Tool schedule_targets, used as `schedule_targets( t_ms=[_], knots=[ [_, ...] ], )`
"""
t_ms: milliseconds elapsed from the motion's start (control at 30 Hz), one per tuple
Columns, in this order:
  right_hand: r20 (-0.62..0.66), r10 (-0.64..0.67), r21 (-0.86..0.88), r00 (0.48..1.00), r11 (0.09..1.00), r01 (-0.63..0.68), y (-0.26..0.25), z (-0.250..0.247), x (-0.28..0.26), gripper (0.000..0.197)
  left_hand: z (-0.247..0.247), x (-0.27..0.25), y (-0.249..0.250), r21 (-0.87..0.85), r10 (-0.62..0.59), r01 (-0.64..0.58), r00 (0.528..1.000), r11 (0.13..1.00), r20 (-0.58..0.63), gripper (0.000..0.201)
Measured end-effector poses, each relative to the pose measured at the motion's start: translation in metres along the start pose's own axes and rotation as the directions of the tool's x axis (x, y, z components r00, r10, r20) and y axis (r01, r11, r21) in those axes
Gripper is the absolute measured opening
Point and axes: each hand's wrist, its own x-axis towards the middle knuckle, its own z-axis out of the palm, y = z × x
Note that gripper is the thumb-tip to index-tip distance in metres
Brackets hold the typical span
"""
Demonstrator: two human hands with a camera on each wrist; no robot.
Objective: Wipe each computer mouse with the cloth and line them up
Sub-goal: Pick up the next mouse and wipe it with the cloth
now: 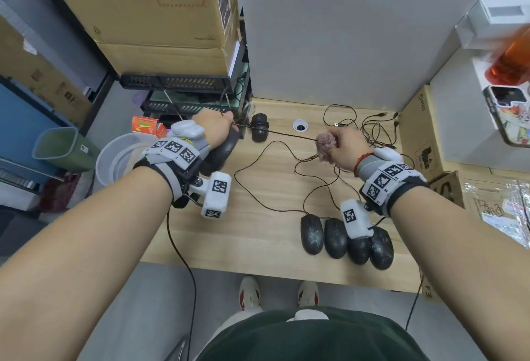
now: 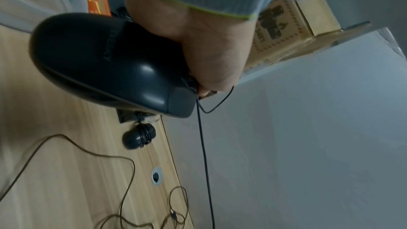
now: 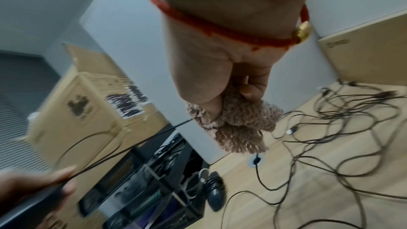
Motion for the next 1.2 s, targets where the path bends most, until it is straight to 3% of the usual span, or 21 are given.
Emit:
schedule_targets(
  t_ms=[100, 200, 300, 433, 533, 833, 1000, 1200],
  knots=[
    [-0.090, 0.166, 0.013, 0.982, 0.986, -0.166, 0.021, -0.011, -0.001, 0.008, -0.012, 0.008, -0.014, 0.034, -0.039, 0.040, 0.999, 0.999, -0.015, 0.036],
    [-0.145, 0.354, 0.138, 0.924, 0.932, -0.335, 0.030, -0.022, -0.002, 0.014, -0.014, 0.012, -0.022, 0.051, -0.052, 0.053, 0.999, 0.997, -0.012, 0.034],
    [-0.171, 0.411, 0.202, 0.896, 0.904, -0.376, 0.028, -0.028, 0.002, 0.006, -0.009, 0.008, -0.016, 0.024, -0.055, 0.055, 0.998, 0.998, 0.003, 0.031],
    [-0.130, 0.250, 0.366, 0.960, 0.912, -0.188, 0.016, -0.021, 0.017, 0.010, 0.004, 0.002, -0.002, -0.029, -0.034, 0.034, 0.999, 0.999, 0.007, 0.047],
    [-0.137, 0.085, 0.421, 0.987, 0.907, -0.019, -0.027, -0.021, 0.006, 0.014, 0.015, -0.007, 0.013, -0.110, 0.004, -0.004, 1.000, 0.994, -0.003, 0.055],
    [-0.158, -0.251, 0.287, 0.955, 0.914, 0.287, -0.080, -0.004, -0.007, 0.003, 0.032, -0.018, 0.044, -0.157, 0.194, -0.185, 0.980, 0.970, 0.039, 0.061],
    [-0.130, -0.326, 0.225, 0.936, 0.910, 0.348, -0.082, 0.000, -0.012, 0.024, 0.034, -0.016, 0.043, -0.159, 0.249, -0.238, 0.967, 0.958, 0.053, 0.059],
    [-0.102, -0.347, 0.145, 0.932, 0.922, 0.359, -0.085, -0.002, -0.015, 0.025, 0.035, -0.013, 0.040, -0.140, 0.248, -0.243, 0.969, 0.960, 0.019, 0.053]
  ],
)
